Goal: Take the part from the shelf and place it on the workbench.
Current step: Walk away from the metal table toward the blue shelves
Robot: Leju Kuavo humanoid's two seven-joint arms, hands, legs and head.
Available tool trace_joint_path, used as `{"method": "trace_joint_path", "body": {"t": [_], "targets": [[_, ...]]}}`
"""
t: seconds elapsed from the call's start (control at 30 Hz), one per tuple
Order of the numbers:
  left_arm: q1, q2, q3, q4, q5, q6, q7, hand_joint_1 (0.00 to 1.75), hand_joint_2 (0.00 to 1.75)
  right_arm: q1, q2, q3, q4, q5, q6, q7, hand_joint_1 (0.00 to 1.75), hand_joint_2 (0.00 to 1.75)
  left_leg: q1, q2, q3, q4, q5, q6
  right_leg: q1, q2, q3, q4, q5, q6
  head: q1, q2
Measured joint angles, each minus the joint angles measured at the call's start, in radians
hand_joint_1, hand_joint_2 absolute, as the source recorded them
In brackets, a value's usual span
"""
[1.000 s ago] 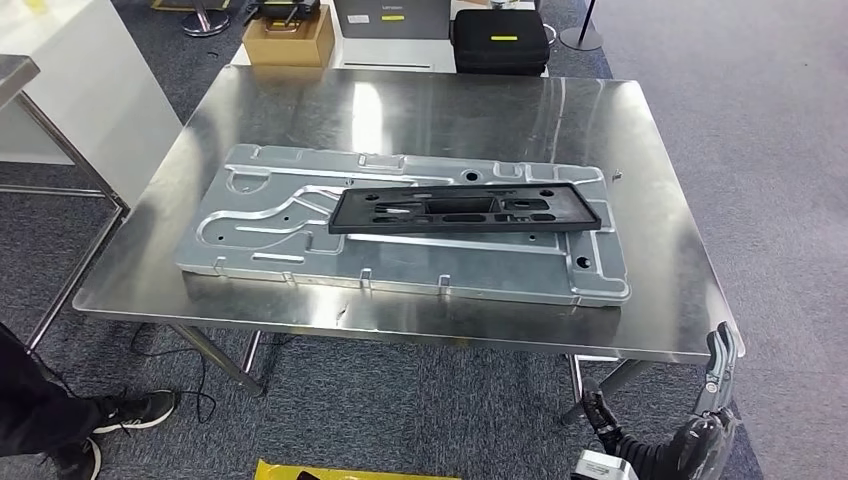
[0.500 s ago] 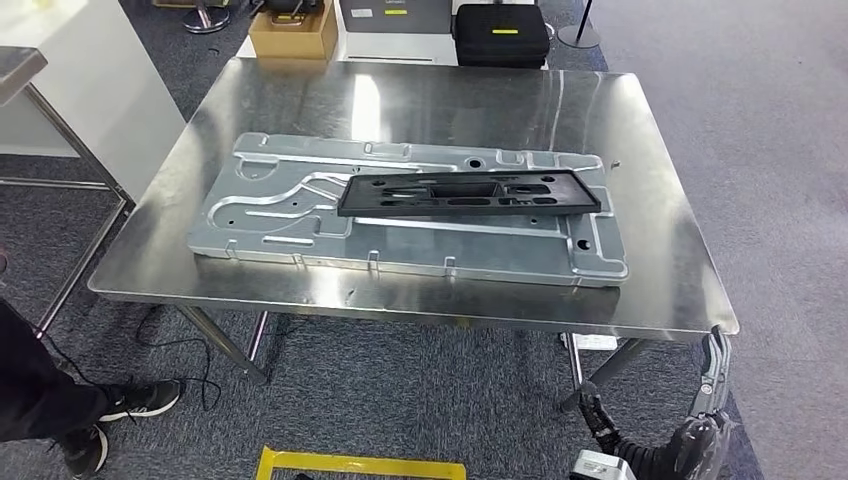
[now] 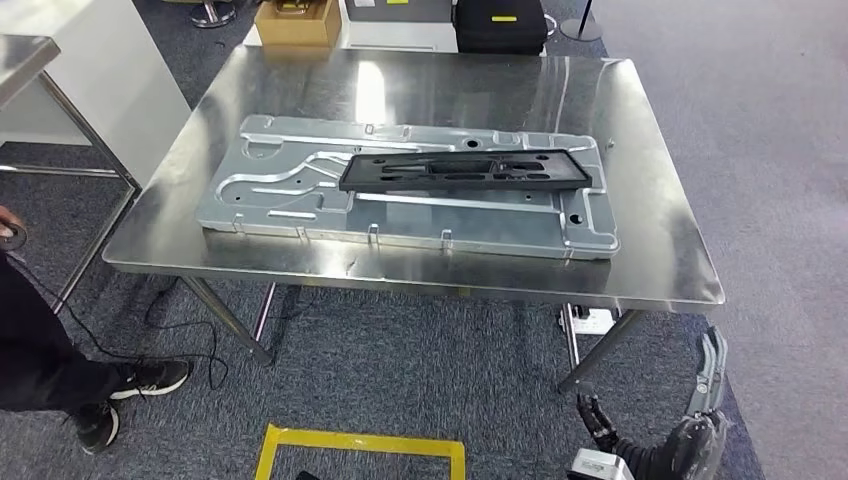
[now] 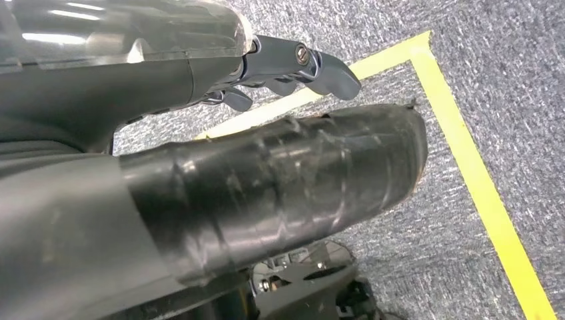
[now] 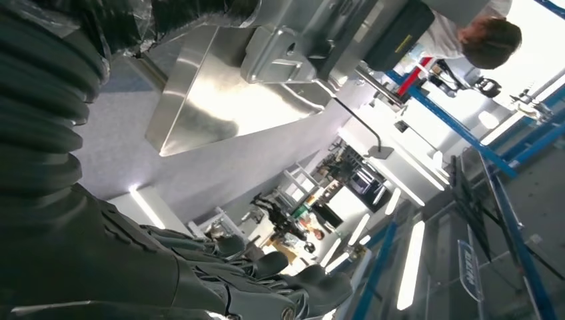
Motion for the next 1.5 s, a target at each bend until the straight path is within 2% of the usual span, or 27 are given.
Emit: {"method": "trace_joint_path", "body": {"t": [0.07, 0.1, 0.17, 0.23, 0.27, 0.3, 0.33, 0.37, 0.43, 0.5, 0.6, 0.67, 0.73, 0.77, 0.8, 0.83, 0.9, 0.97, 1.1, 1.17, 1.23, 1.27, 1.3, 1.33, 1.37, 1.43, 1.5], "targets": [[0.001, 0.0, 0.0, 0.0, 0.002, 0.0, -0.002, 0.0, 0.0, 0.0, 0.0, 0.0, 0.001, 0.0, 0.0, 0.001, 0.0, 1.75, 0.001, 0.001, -0.011, -0.005, 0.013, 0.017, -0.001, 0.001, -0.002, 0.0, 0.006, 0.013, 0.0, 0.0], [0.0, 0.0, 0.0, 0.0, 0.003, 0.0, -0.002, 0.0, 0.0, 0.0, 0.0, 0.0, 0.001, -0.001, 0.0, 0.002, 0.0, 1.75, 0.003, 0.003, -0.017, -0.008, 0.022, 0.027, -0.001, 0.003, -0.008, 0.01, -0.007, 0.017, 0.001, 0.0], [0.0, 0.0, 0.0, 0.0, 0.004, 0.0, -0.003, 0.0, 0.0, 0.0, -0.001, 0.0, 0.002, -0.002, 0.0, 0.004, 0.0, 1.75, 0.006, 0.007, -0.036, -0.012, 0.041, 0.042, -0.004, 0.006, -0.033, 0.081, -0.084, 0.023, 0.001, 0.0], [0.0, 0.0, 0.0, 0.0, 0.004, 0.0, -0.004, 0.0, 0.0, 0.0, -0.001, 0.0, 0.003, -0.003, 0.0, 0.006, 0.0, 1.75, 0.004, 0.008, -0.058, -0.009, 0.057, 0.047, -0.004, 0.006, -0.064, 0.199, -0.169, 0.027, 0.001, 0.0], [0.001, 0.0, 0.0, 0.0, 0.005, 0.0, -0.004, 0.0, 0.0, 0.0, -0.002, 0.0, 0.005, -0.004, 0.0, 0.007, 0.0, 1.75, 0.003, 0.009, -0.069, -0.007, 0.064, 0.047, -0.004, 0.006, -0.07, 0.244, -0.185, 0.029, 0.001, 0.0], [0.001, 0.0, 0.0, 0.0, 0.005, 0.0, -0.004, 0.0, 0.0, 0.0, -0.002, 0.0, 0.006, -0.004, 0.0, 0.008, 0.0, 1.75, 0.002, 0.009, -0.08, -0.004, 0.071, 0.046, -0.004, 0.006, -0.061, 0.259, -0.178, 0.029, 0.001, 0.0], [0.001, 0.0, 0.0, 0.0, 0.005, 0.0, -0.004, 0.0, 0.0, 0.0, -0.002, 0.0, 0.007, -0.004, 0.0, 0.008, 0.0, 1.75, 0.002, 0.009, -0.09, 0.0, 0.077, 0.044, -0.004, 0.006, -0.033, 0.235, -0.154, 0.027, 0.001, 0.0], [0.001, 0.0, 0.0, 0.0, 0.005, 0.0, -0.004, 0.0, 0.0, 0.0, -0.002, 0.0, 0.007, -0.004, 0.0, 0.008, 0.0, 1.75, 0.002, 0.008, -0.099, 0.005, 0.082, 0.042, -0.003, 0.006, 0.012, 0.178, -0.126, 0.024, 0.001, 0.0], [0.001, 0.0, 0.0, 0.0, 0.005, 0.0, -0.003, 0.0, 0.0, -0.002, -0.002, 0.0, 0.007, -0.004, 0.0, 0.009, 0.0, 1.75, -0.001, 0.007, -0.113, 0.014, 0.088, 0.035, 0.001, 0.007, 0.105, 0.039, -0.103, 0.014, 0.0, 0.0], [0.001, -0.001, 0.0, 0.0, 0.006, 0.0, -0.002, 0.0, 0.0, -0.004, -0.002, 0.0, 0.007, -0.004, 0.0, 0.009, 0.0, 1.75, -0.003, 0.007, -0.119, 0.019, 0.097, 0.024, 0.007, 0.007, 0.14, -0.027, -0.11, 0.007, 0.0, 0.0], [0.002, 0.0, 0.0, 0.0, 0.006, 0.0, -0.001, 0.0, 0.0, -0.004, -0.003, 0.0, 0.007, -0.004, 0.0, 0.009, 0.0, 1.75, -0.001, 0.006, -0.128, 0.028, 0.096, 0.005, 0.004, 0.005, 0.129, -0.039, -0.094, -0.009, 0.0, 0.0], [0.002, 0.0, 0.0, 0.0, 0.006, 0.0, -0.002, 0.0, 0.0, -0.004, -0.003, 0.001, 0.007, -0.004, 0.0, 0.009, 0.0, 1.75, 0.001, 0.003, -0.154, 0.093, 0.032, -0.004, -0.002, 0.001, 0.111, -0.044, -0.077, -0.023, -0.001, 0.0], [0.002, 0.0, 0.0, 0.0, 0.007, -0.001, -0.002, 0.0, 0.0, -0.004, -0.003, 0.001, 0.008, -0.004, 0.0, 0.009, 0.0, 1.75, 0.004, 0.002, -0.191, 0.215, -0.053, -0.012, 0.0, -0.002, 0.088, -0.04, -0.061, -0.028, -0.002, 0.0], [0.002, 0.0, 0.0, 0.0, 0.007, -0.001, -0.003, 0.0, 0.0, -0.003, -0.003, 0.001, 0.008, -0.004, 0.0, 0.009, 0.0, 1.75, 0.005, 0.002, -0.2, 0.265, -0.075, -0.015, 0.0, -0.002, 0.076, -0.037, -0.054, -0.028, -0.002, 0.0], [0.003, 0.0, 0.0, 0.0, 0.007, -0.001, -0.003, 0.0, 0.0, -0.003, -0.003, 0.001, 0.008, -0.004, 0.0, 0.01, 0.0, 1.75, 0.006, 0.002, -0.194, 0.284, -0.075, -0.016, 0.001, -0.003, 0.064, -0.033, -0.048, -0.027, -0.002, 0.0], [0.003, 0.0, 0.0, 0.0, 0.007, -0.002, -0.003, 0.0, 0.0, -0.003, -0.003, 0.001, 0.009, -0.004, 0.0, 0.01, 0.0, 1.75, 0.006, 0.002, -0.171, 0.267, -0.056, -0.016, 0.001, -0.003, 0.053, -0.029, -0.042, -0.025, -0.002, 0.0], [0.002, 0.0, 0.0, 0.0, 0.007, -0.002, -0.004, 0.0, 0.0, -0.003, -0.003, 0.001, 0.009, -0.004, 0.0, 0.01, 0.0, 1.75, 0.006, 0.002, -0.08, 0.138, -0.01, -0.01, 0.001, -0.002, 0.037, -0.018, -0.034, -0.02, -0.002, 0.0], [0.001, 0.0, 0.0, 0.0, 0.007, -0.002, -0.004, 0.0, 0.0, -0.003, -0.003, 0.001, 0.009, -0.004, 0.0, 0.01, 0.0, 1.75, 0.002, 0.001, -0.011, 0.024, 0.006, -0.001, 0.003, -0.002, 0.027, -0.009, -0.026, -0.01, -0.002, 0.0], [0.002, 0.0, 0.0, 0.0, 0.008, -0.002, -0.005, 0.0, 0.0, -0.003, -0.004, 0.001, 0.009, -0.004, 0.0, 0.011, 0.0, 1.75, 0.001, 0.002, -0.014, -0.011, 0.021, 0.023, 0.005, 0.0, 0.017, -0.006, -0.012, 0.014, -0.002, 0.0], [0.001, -0.001, 0.0, 0.0, 0.008, -0.002, -0.006, 0.0, 0.0, -0.002, -0.004, 0.001, 0.009, -0.004, 0.0, 0.011, 0.0, 1.75, 0.006, 0.006, -0.03, -0.018, 0.042, 0.041, 0.004, 0.004, -0.006, 0.046, -0.066, 0.023, -0.001, 0.0], [0.0, -0.001, 0.0, 0.0, 0.009, -0.001, -0.006, 0.0, 0.0, -0.002, -0.005, 0.001, 0.009, -0.004, 0.0, 0.012, 0.0, 1.75, 0.005, 0.008, -0.054, -0.015, 0.059, 0.05, 0.0, 0.006, -0.048, 0.168, -0.159, 0.029, 0.0, 0.0], [0.001, -0.001, 0.0, 0.0, 0.009, -0.001, -0.007, 0.0, 0.0, -0.002, -0.006, 0.001, 0.009, -0.004, 0.0, 0.012, 0.0, 1.75, 0.004, 0.009, -0.067, -0.012, 0.067, 0.05, -0.002, 0.007, -0.063, 0.226, -0.187, 0.031, 0.0, 0.0], [0.001, -0.002, 0.0, 0.0, 0.011, -0.001, -0.007, 0.0, 0.0, -0.002, -0.006, 0.001, 0.009, -0.004, 0.0, 0.012, 0.0, 1.75, 0.003, 0.01, -0.08, -0.009, 0.075, 0.049, -0.003, 0.007, -0.065, 0.259, -0.194, 0.034, 0.0, 0.0], [0.002, -0.002, 0.0, 0.0, 0.012, -0.001, -0.007, 0.0, 0.0, -0.002, -0.007, 0.001, 0.009, -0.004, 0.0, 0.012, 0.0, 1.75, 0.003, 0.01, -0.092, -0.005, 0.081, 0.048, -0.004, 0.007, -0.047, 0.254, -0.179, 0.034, 0.0, 0.0], [0.002, -0.002, 0.0, 0.0, 0.013, -0.001, -0.007, 0.0, 0.0, -0.002, -0.008, 0.001, 0.009, -0.004, 0.0, 0.012, 0.0, 1.75, 0.003, 0.01, -0.103, -0.001, 0.087, 0.046, -0.005, 0.006, -0.01, 0.212, -0.153, 0.034, 0.0, 0.0], [0.001, -0.003, 0.0, 0.0, 0.014, -0.001, -0.007, 0.0, 0.0, -0.003, -0.009, 0.001, 0.009, -0.004, 0.0, 0.012, 0.0, 1.75, 0.001, 0.008, -0.12, 0.011, 0.095, 0.04, -0.003, 0.007, 0.091, 0.066, -0.115, 0.027, 0.0, 0.0], [0.001, -0.003, 0.0, 0.0, 0.015, -0.001, -0.007, 0.0, 0.0, -0.004, -0.009, 0.001, 0.009, -0.004, 0.0, 0.013, 0.0, 1.75, -0.001, 0.008, -0.129, 0.019, 0.104, 0.028, 0.003, 0.007, 0.146, -0.026, -0.111, 0.018, 0.0, 0.0]]}}
